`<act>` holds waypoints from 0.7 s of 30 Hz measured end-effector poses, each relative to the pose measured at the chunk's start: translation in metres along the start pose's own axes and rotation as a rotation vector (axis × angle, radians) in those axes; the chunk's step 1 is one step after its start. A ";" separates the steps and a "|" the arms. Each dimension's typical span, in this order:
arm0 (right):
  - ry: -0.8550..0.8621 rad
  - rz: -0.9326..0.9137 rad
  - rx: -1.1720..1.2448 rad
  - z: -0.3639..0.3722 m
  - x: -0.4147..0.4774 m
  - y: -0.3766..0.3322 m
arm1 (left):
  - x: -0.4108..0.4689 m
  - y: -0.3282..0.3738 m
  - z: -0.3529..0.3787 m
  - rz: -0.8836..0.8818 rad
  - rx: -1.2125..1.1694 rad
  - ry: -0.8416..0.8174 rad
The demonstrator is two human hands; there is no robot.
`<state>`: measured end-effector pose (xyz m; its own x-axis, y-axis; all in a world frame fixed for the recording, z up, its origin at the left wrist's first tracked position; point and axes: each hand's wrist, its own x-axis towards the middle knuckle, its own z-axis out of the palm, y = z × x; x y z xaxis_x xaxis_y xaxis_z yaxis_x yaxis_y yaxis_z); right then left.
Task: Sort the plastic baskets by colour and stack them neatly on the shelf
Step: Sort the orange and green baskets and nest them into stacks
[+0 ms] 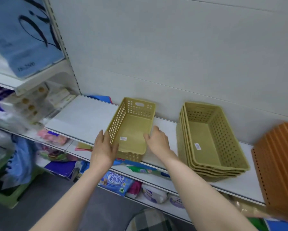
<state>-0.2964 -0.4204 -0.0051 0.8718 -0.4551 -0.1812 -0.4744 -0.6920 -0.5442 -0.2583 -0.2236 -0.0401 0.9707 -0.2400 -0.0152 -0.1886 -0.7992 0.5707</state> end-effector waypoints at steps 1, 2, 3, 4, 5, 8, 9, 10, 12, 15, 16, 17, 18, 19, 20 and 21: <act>-0.040 0.072 0.025 0.009 0.005 -0.002 | 0.003 -0.003 -0.001 -0.034 -0.033 -0.034; -0.059 0.123 0.044 0.016 0.009 -0.003 | 0.005 -0.005 -0.003 -0.035 -0.056 -0.050; -0.058 0.155 0.043 0.020 0.012 -0.004 | 0.007 -0.006 -0.004 -0.025 -0.076 -0.055; -0.037 0.170 0.027 0.021 0.013 -0.006 | 0.008 -0.005 -0.007 -0.020 -0.106 -0.048; 0.004 0.167 0.000 0.020 0.014 -0.007 | 0.007 -0.003 -0.011 -0.027 -0.153 -0.038; 0.142 0.060 -0.067 -0.001 0.006 -0.012 | 0.000 0.011 -0.026 0.012 -0.395 -0.017; 0.195 0.013 -0.065 -0.014 0.001 -0.013 | -0.002 0.017 -0.031 0.037 -0.490 -0.011; 0.250 -0.017 -0.054 -0.028 -0.004 -0.013 | -0.003 0.024 -0.034 0.053 -0.571 -0.011; 0.369 -0.023 -0.043 -0.065 -0.015 -0.011 | 0.000 0.043 -0.038 0.056 -0.703 -0.038; 0.577 -0.041 -0.014 -0.129 -0.036 0.008 | 0.003 0.080 -0.034 0.140 -0.910 -0.172; 0.646 -0.053 0.004 -0.149 -0.044 0.018 | 0.002 0.094 -0.031 0.178 -0.941 -0.216; 0.692 -0.044 0.019 -0.169 -0.051 0.028 | 0.001 0.108 -0.027 0.213 -0.937 -0.249; 0.712 -0.019 0.033 -0.186 -0.058 0.040 | 0.000 0.121 -0.020 0.240 -0.912 -0.279; 0.718 0.009 0.046 -0.201 -0.063 0.054 | -0.003 0.132 -0.013 0.254 -0.878 -0.308; 0.717 0.031 0.054 -0.213 -0.066 0.068 | -0.007 0.143 -0.005 0.258 -0.851 -0.331; 0.706 0.053 0.051 -0.221 -0.068 0.082 | -0.011 0.152 0.004 0.251 -0.837 -0.350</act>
<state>-0.4218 -0.5701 0.1440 0.5516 -0.7540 0.3566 -0.4926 -0.6395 -0.5902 -0.2985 -0.3447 0.0441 0.7902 -0.6125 0.0200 -0.0860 -0.0785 0.9932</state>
